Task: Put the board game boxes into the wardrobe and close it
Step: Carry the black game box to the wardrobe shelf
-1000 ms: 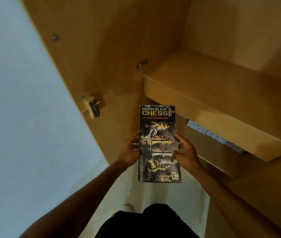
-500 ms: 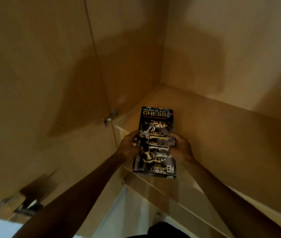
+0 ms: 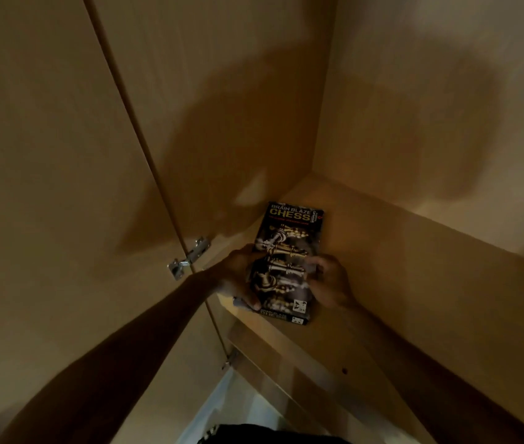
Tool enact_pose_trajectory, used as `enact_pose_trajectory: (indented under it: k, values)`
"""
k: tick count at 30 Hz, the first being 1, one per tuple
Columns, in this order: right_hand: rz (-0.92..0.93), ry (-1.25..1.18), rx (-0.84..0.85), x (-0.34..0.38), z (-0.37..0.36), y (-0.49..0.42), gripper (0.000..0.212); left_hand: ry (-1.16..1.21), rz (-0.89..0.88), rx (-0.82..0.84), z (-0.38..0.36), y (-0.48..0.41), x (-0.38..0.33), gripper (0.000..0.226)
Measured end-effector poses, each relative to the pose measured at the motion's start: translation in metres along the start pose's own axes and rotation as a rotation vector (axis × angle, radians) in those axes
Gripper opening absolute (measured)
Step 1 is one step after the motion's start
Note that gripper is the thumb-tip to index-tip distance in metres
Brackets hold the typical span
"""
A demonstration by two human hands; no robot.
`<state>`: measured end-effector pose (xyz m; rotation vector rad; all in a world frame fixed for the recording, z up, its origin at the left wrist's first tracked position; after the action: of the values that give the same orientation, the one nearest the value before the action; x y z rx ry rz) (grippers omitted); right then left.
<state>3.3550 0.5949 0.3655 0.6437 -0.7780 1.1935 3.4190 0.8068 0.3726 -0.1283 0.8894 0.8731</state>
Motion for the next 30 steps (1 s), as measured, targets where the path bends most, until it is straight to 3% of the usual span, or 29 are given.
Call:
enact_pose_trajectory:
  k: [3, 7, 10, 15, 21, 26, 30]
  values:
    - [0.099, 0.034, -0.014, -0.004, -0.005, -0.008, 0.023, -0.033, 0.056, -0.125, 0.015, -0.001, 0.013, 0.084]
    - [0.22, 0.054, 0.12, 0.002, -0.021, -0.01, 0.028, -0.363, -0.037, -0.467, 0.015, 0.013, 0.008, 0.031]
    - [0.28, 0.139, 0.209, 0.005, -0.038, -0.013, 0.036, -0.421, -0.01, -0.601, 0.003, 0.019, 0.008, 0.045]
    - [0.309, 0.152, 0.217, 0.013, -0.043, -0.019, 0.051, -0.409, 0.115, -0.516, 0.001, 0.013, 0.021, 0.072]
    - [0.333, 0.104, 0.277, 0.007, -0.041, -0.012, 0.05, -0.252, 0.2, -0.497, -0.016, 0.021, 0.02, 0.069]
    - [0.373, 0.009, 0.145, 0.009, -0.045, 0.01, 0.029, 0.058, 0.224, -0.819, -0.045, 0.063, 0.01, 0.04]
    - [0.359, -0.122, 0.32, 0.02, -0.07, 0.044, 0.028, 0.313, 0.436, -0.918, -0.093, 0.123, 0.035, 0.036]
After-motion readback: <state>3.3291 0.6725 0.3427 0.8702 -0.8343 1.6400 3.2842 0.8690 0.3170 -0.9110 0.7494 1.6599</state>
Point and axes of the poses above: each hand's wrist, its own y-axis away from the middle knuckle, its own z-axis out of the back of the hand, x = y × z, the point moved 4 cm from there along -y, towards the middle knuckle, and after that the axes turned 1 degree about -z, right-handed, at the moved point
